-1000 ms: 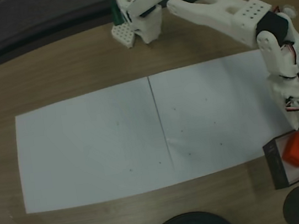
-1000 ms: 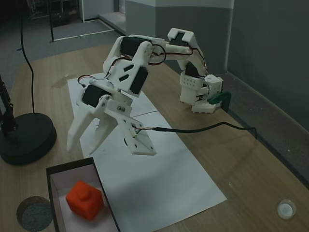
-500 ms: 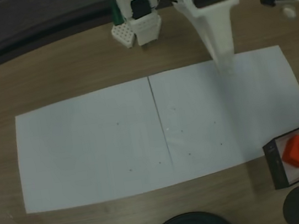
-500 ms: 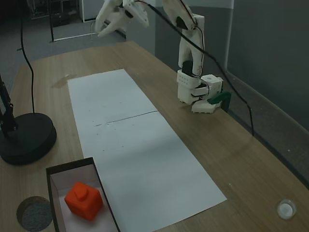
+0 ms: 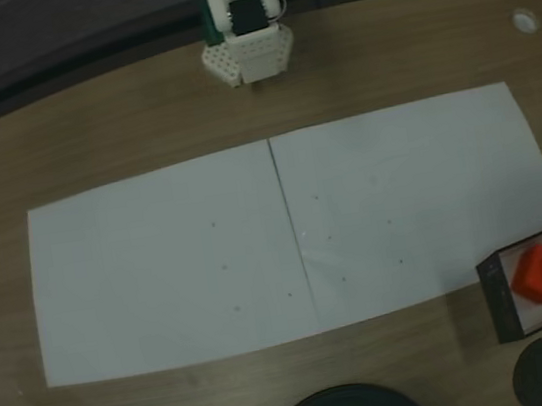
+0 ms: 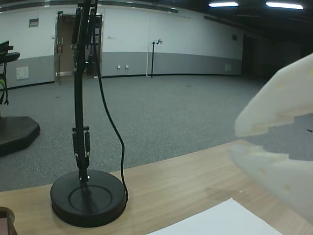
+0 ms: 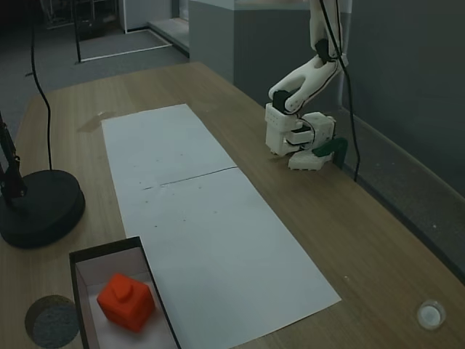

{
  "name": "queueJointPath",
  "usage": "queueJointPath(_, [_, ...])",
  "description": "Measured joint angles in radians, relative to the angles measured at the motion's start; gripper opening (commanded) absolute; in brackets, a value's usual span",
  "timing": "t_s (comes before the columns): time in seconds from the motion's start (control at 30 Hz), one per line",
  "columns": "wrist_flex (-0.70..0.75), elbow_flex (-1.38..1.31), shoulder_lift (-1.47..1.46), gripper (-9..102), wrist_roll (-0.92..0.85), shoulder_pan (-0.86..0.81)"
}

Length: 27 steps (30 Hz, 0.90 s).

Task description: Grab a orange square and put it in the box.

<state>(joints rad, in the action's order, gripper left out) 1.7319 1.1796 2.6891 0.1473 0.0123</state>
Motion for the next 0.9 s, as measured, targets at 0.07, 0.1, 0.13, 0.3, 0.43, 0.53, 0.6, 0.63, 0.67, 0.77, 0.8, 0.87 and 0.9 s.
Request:
queueJointPath(0.07, [-0.015, 0.117, 0.115, 0, -0.023, 0.02])
queueJointPath(0.1, [-0.018, 0.172, 0.172, 0, -0.048, 0.015])
queueJointPath(0.13, [-0.026, 0.224, 0.222, 0, -0.071, 0.009])
queueJointPath(0.3, [-0.089, 0.416, 0.443, 0, -0.117, 0.015])
queueJointPath(0.43, [-0.132, 0.525, 0.565, 0, -0.127, 0.011])
queueJointPath(0.53, [-0.164, 0.597, 0.634, 0, -0.17, 0.011])
queueJointPath(0.6, [-0.198, 0.65, 0.67, 0, -0.198, 0.012])
queueJointPath(0.63, [-0.218, 0.678, 0.686, 0, -0.202, 0.012])
queueJointPath(0.67, [-0.244, 0.706, 0.703, 0, -0.202, 0.012])
queueJointPath(0.77, [-0.333, 0.808, 0.742, 0, -0.202, 0.012])
queueJointPath(0.8, [-0.364, 0.844, 0.753, 0, -0.202, 0.012])
queueJointPath(0.87, [-0.43, 0.93, 0.761, 0, -0.202, 0.012])
queueJointPath(0.9, [-0.462, 0.974, 0.764, 0, -0.202, 0.012])
